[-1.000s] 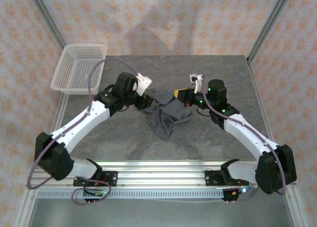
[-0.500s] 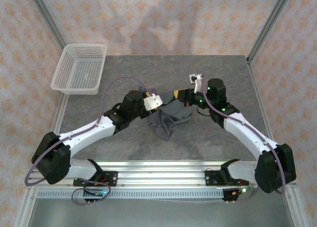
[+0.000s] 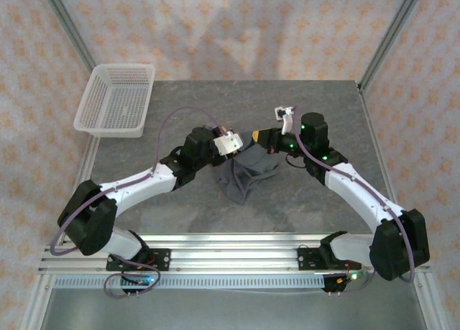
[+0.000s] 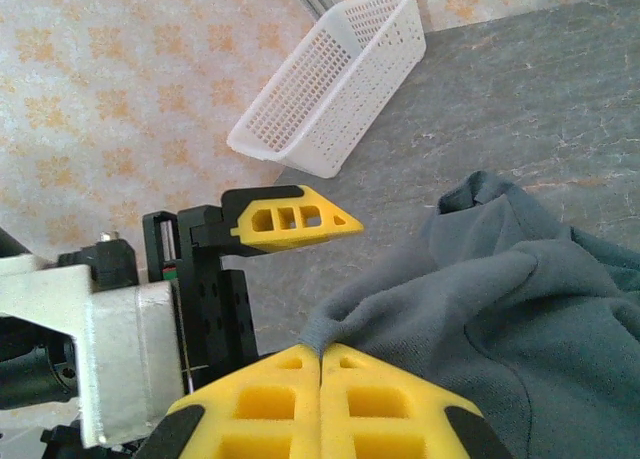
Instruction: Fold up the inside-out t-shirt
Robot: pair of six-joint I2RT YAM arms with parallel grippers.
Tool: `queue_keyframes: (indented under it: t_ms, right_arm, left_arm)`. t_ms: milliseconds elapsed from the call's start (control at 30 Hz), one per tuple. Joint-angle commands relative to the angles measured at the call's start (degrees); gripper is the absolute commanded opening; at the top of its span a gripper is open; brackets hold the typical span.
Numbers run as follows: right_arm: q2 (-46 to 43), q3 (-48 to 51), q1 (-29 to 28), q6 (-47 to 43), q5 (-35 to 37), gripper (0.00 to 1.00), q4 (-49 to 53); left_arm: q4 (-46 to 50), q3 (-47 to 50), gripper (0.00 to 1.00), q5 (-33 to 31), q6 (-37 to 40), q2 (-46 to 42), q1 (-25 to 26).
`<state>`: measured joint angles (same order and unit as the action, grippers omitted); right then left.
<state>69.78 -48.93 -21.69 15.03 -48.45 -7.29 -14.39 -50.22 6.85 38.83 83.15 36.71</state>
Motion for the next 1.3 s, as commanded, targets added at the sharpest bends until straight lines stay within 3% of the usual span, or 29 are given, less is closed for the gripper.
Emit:
queue_keyframes:
  t_ms: [0, 167, 233, 333, 400, 433, 567, 667, 733, 833, 900, 967, 1000, 1067, 1167, 1233, 1267]
  right_arm:
    - [0.1, -1.5, 0.2, 0.4, -0.2, 0.0, -1.5]
    - [0.0, -1.3, 0.2, 0.2, 0.1, 0.0, -0.7]
    - [-0.2, -1.3, 0.2, -0.5, 1.1, 0.0, 0.3]
    - [-0.3, -1.2, 0.2, -1.4, 4.6, 0.0, 1.9]
    - [-0.1, -1.2, 0.3, -1.3, 5.5, 0.0, 1.9]
    - [0.0, -1.2, 0.3, -1.2, 5.6, 0.0, 1.8]
    - [-0.4, -0.4, 0.6, -1.1, 8.2, 0.0, 1.9]
    - [0.3, 0.9, 0.9, -2.2, 15.5, 0.0, 2.3]
    - [1.7, 1.8, 1.8, -1.2, 13.2, 0.0, -0.8]
    - [2.3, 3.3, 2.5, 1.9, 9.1, 0.0, -6.2]
    - [1.9, 3.0, 2.5, 1.3, 10.1, 0.0, -4.8]
    - [1.3, 2.4, 2.5, -0.1, 11.4, 0.0, -2.3]
    - [1.1, 2.1, 2.5, -0.3, 11.7, 0.0, -1.7]
    - [1.1, 1.9, 2.5, 0.2, 12.3, 0.0, -1.8]
    - [1.8, 1.8, 2.5, 1.0, 12.9, 0.0, -2.7]
    - [2.5, 1.5, 2.6, 1.4, 12.7, 0.0, -3.2]
    - [2.8, 1.4, 2.6, 1.6, 12.5, 0.0, -3.3]
  left_arm:
    - [-5.4, -1.9, 0.58, 1.8, -2.7, -0.7, -0.1]
    - [-5.7, -2.3, 0.57, 4.0, -4.4, -1.9, -0.1]
    - [-4.5, -2.7, 0.51, 5.5, -5.8, -3.0, -0.1]
    - [-1.5, -4.3, 0.35, 9.3, -8.7, -4.2, -0.1]
    - [-0.4, -5.3, 0.16, 11.6, -10.9, -4.5, -0.1]
    - [-0.1, -5.7, 0.0, 12.2, -11.9, -4.6, -0.1]
    - [1.0, -6.9, 0.0, 13.9, -14.6, -5.9, -0.2]
    - [3.6, -11.2, 0.0, 16.4, -23.3, -6.1, -1.5]
    - [8.7, -14.9, 0.0, 20.1, -25.1, -4.6, -2.4]
    - [16.4, -17.2, 0.0, 19.4, -22.8, -2.6, -3.6]
    - [20.0, -20.0, 0.25, 24.3, -34.8, 0.2, -9.5]
    - [22.2, -23.9, 0.37, 31.2, -51.5, 3.8, -15.9]
    - [23.6, -24.8, 0.38, 31.5, -59.7, 4.9, -17.6]
    - [23.1, -25.3, 0.25, 35.9, -75.0, 7.7, -19.0]
    - [2.5, -15.6, 0.17, 39.6, -100.5, 9.0, -16.5]
    - [-8.0, -10.6, 0.17, 39.1, -112.5, 9.8, -14.2]
    - [-8.7, -9.4, 0.18, 38.8, -115.4, 10.0, -13.0]
